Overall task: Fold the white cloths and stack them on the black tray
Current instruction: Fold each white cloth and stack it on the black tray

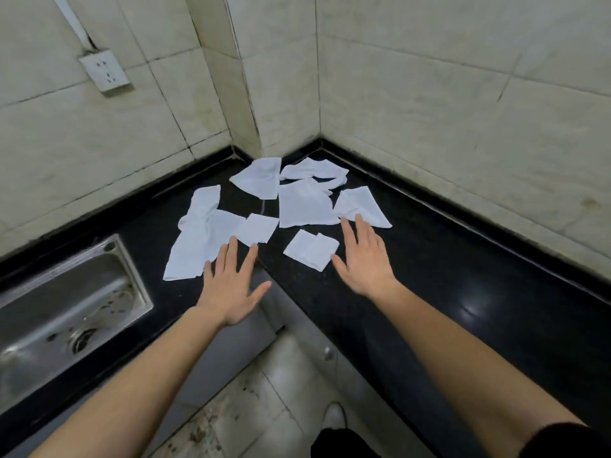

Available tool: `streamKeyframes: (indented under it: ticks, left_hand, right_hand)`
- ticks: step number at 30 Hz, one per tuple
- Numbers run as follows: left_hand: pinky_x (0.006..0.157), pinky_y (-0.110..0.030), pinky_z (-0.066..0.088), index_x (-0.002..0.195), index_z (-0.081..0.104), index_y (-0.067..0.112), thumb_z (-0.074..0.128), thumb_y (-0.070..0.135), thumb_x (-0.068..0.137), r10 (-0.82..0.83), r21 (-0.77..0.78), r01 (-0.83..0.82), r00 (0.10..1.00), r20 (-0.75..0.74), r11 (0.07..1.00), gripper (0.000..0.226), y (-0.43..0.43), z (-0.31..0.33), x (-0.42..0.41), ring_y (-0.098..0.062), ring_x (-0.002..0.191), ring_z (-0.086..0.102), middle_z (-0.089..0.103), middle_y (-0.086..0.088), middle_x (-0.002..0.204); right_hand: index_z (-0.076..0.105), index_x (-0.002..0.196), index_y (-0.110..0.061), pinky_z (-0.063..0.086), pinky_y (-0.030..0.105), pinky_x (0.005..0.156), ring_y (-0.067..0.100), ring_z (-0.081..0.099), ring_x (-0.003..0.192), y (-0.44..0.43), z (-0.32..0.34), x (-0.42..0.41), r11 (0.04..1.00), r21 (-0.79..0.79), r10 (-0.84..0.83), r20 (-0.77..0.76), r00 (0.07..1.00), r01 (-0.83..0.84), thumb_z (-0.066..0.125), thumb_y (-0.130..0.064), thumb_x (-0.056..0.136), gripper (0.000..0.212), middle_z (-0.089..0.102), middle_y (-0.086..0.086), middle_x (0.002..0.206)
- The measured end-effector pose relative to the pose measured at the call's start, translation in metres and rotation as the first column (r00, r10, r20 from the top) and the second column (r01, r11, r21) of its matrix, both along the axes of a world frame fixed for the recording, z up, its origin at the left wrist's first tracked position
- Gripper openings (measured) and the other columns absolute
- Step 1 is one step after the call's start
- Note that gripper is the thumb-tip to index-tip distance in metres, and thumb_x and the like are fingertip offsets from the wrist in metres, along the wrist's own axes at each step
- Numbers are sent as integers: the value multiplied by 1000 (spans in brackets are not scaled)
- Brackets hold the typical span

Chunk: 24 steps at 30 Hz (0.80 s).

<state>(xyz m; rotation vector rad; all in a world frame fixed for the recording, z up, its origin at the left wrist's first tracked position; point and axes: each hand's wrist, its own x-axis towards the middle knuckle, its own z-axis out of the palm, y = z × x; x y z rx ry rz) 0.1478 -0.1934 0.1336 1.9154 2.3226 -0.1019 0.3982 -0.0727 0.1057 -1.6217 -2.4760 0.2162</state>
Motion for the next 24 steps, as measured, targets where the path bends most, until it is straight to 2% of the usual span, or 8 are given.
streamKeyframes:
  ticks: [4,7,13,17,21,24]
  left_hand:
    - [122,-55,7,159,-4,26,34,61,98,26,11,-26,1000,17,1000,80,60,1,-35,-32,152,-14,-20,-14,163]
    - [121,-53,10,159,-1,23,39,59,98,66,-26,-64,996,60,998,81,88,-11,-55,-32,152,-11,-17,-15,164]
    - [119,-50,20,158,9,14,48,53,97,46,-135,-34,996,82,990,82,139,-46,-92,-34,152,-2,-5,-18,165]
    - [115,-46,29,156,18,11,50,51,97,3,-191,14,996,93,982,78,177,-73,-116,-34,148,15,11,-17,163]
    - [98,-43,44,142,42,9,56,51,93,-51,-189,81,986,160,979,66,218,-113,-147,-32,127,42,45,-15,141]
    - [91,-39,48,124,51,14,57,64,86,-141,-254,175,979,147,951,63,245,-138,-169,-27,113,49,51,-8,125]
  right_hand:
    - [9,159,-11,26,47,118,37,19,150,62,0,-35,998,14,64,52,997,-64,43,-45,102,75,11,20,165]
    - [12,159,-10,31,46,116,36,22,148,90,-10,-58,996,-45,81,67,994,-78,45,-42,102,73,15,20,164]
    - [15,158,-14,38,44,110,32,29,146,129,-36,-101,974,-173,164,111,980,-143,45,-35,102,67,20,14,163]
    - [29,153,-16,39,42,104,29,41,136,149,-55,-126,956,-261,176,148,973,-134,44,-30,102,55,40,9,152]
    - [47,142,-17,44,40,99,28,49,126,174,-75,-155,925,-373,150,170,974,-77,45,-28,101,42,53,7,139]
    - [53,136,-17,49,40,94,28,52,121,192,-88,-182,902,-431,113,168,979,-30,45,-26,101,37,56,7,132]
